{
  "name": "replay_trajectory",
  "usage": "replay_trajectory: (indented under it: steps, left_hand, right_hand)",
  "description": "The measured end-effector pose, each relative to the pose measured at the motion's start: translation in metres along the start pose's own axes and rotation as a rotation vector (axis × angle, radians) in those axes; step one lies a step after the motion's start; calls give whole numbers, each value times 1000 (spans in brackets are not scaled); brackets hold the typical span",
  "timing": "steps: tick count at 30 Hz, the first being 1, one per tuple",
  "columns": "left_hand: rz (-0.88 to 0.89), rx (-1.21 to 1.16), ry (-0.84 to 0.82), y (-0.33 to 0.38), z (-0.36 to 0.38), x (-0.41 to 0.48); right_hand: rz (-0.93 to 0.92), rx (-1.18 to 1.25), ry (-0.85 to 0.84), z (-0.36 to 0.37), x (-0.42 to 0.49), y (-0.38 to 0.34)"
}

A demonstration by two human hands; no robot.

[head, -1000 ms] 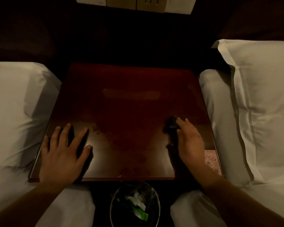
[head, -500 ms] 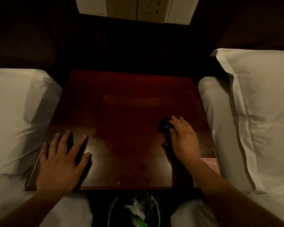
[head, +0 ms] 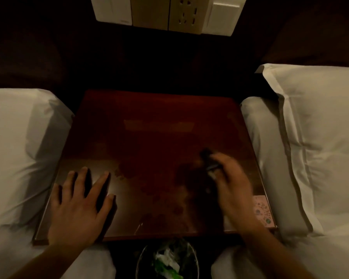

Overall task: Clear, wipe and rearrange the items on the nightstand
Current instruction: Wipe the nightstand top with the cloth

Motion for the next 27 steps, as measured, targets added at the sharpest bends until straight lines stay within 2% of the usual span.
replay_trajectory:
  steps: [2,3,5,10,13,15,19,21,23,24,27]
  left_hand:
    - [13,-8,4,3,-1,-1]
    - [11,-21,11,3,-2,-1]
    - [4,-37,16,2,-3,0]
    - [34,-9,19,0,1,0]
    - [27,-20,25,0,0,0]
    - [17,-59,61,0,-4,1]
    - [-79,-339,322,-8,-14,-3]
    - [-82,-433,401,-10,-16,-6]
    - [-62,-459,403,-11,-15,-6]
    - [-71,-465,388,-12,-13,-6]
    - [-101,-497,355,-15,-10,-8]
  right_hand:
    - [179,-91,-18,-9,10,34]
    - [215,-239,-29,-1,12,44]
    - [220,-468,8,20,16,51]
    - [171,-531,46,79,65,9]
    - [4,-522,-75,134,71,-49]
    - [-186,-507,-192,170,41,-83]
    - [-647,-541,-412,195,-70,-103]
    - [-741,-486,-465,173,-99,-84]
    - [-724,-569,-383,147,-86,-57]
    - [-657,-597,-304,136,-69,-46]
    - [-213,-510,-92,114,4,-33]
Point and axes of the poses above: each hand's wrist, its own x-axis towards the middle knuckle, its own z-axis out of the palm, y = z × x, the point moved 5 cm from there along x, towards the middle knuckle, and after that the axes turned 15 degrees about z, right-handed, at the moved point
